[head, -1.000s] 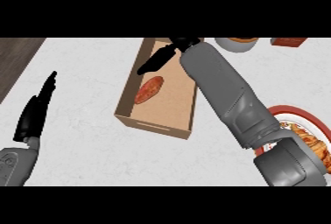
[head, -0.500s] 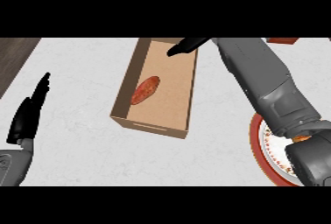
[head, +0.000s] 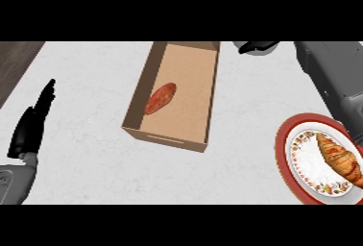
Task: Pick the sweet potato from the plate and place it in the cardboard box
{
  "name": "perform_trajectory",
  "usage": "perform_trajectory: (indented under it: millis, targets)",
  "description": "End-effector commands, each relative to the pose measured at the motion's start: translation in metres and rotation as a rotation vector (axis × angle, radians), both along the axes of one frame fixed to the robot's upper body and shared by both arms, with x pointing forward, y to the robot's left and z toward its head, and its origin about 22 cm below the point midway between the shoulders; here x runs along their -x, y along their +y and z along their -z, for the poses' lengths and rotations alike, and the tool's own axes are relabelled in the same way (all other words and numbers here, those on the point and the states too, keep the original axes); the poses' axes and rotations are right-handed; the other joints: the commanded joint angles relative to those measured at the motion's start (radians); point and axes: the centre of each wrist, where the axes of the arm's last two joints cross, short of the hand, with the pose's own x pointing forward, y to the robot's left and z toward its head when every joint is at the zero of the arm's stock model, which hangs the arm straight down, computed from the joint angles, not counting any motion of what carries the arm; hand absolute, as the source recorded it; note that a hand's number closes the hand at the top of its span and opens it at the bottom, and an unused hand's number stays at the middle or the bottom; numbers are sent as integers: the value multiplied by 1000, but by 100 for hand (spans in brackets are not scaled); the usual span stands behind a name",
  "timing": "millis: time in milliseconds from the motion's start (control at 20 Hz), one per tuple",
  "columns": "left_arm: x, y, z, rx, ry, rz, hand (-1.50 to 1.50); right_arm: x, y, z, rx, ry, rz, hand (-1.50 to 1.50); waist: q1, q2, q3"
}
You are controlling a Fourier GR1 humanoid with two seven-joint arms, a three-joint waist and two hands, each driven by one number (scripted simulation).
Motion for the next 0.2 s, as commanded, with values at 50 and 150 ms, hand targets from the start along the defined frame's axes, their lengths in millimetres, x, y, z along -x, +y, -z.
perform_trajectory:
  millis: [50,150]
  targets:
    - [-1,3,-4,-16,-5,11,0,7,-56,-10,66,-5,-1,-150,6,9,3]
    - [-1,-11,2,12,-3,20,0,9,-65,-9,127,11,-15,-150,9,9,4]
